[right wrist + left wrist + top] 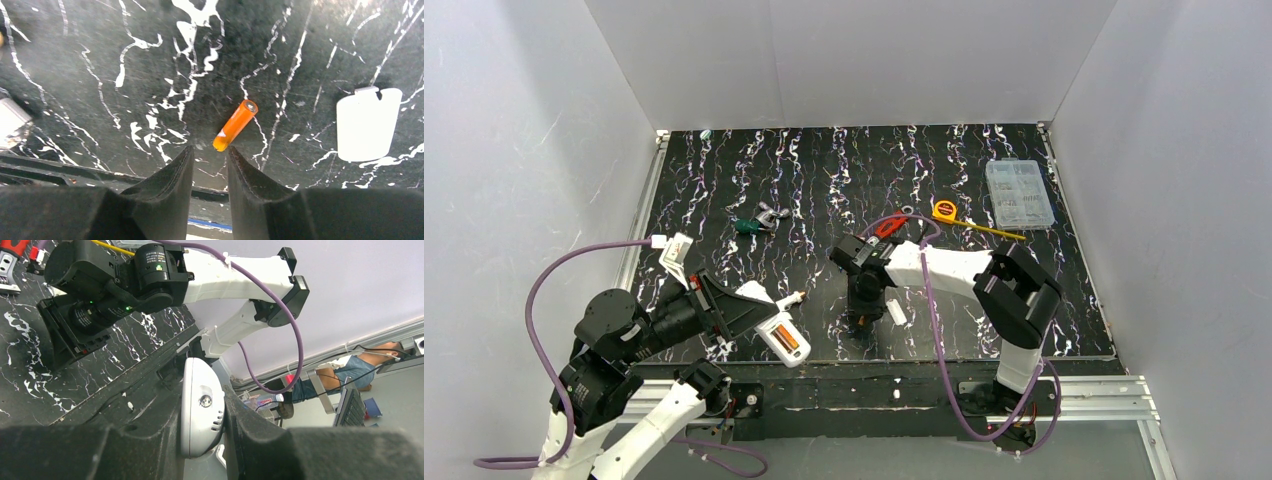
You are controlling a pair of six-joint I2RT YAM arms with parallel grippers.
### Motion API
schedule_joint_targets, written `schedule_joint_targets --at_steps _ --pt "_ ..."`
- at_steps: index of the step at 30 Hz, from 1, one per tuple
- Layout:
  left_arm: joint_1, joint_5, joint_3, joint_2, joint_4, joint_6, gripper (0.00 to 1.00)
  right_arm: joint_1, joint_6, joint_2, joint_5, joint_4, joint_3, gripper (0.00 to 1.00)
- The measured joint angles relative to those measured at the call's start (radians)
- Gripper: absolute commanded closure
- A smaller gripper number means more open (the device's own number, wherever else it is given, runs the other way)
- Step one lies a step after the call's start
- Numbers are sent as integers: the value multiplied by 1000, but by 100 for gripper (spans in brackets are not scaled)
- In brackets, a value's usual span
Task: Load the batteries into the remote control
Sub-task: Adjust the battery at the center of the board.
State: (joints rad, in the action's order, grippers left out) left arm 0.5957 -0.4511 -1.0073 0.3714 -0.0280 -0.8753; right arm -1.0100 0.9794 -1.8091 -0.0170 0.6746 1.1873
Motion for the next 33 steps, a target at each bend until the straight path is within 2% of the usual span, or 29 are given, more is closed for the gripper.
schedule_joint_targets --at_steps 14,18,22,25,26,33 --pt "0 11 0 0 -6 1 100 0 -18 -45 -5 -7 75 65" --pt "0 15 0 0 -9 1 100 0 -66 -30 1 -57 68 65" --pt "0 18 0 0 -9 1 100 0 -239 60 34 -118 48 66" --pt "0 18 0 0 -9 1 98 0 -443 150 74 -162 39 66" --pt "0 18 0 0 -9 1 97 0 -518 184 80 -188 25 63" --pt "0 24 0 -2 -18 3 93 22 -1020 442 112 -503 -325 61"
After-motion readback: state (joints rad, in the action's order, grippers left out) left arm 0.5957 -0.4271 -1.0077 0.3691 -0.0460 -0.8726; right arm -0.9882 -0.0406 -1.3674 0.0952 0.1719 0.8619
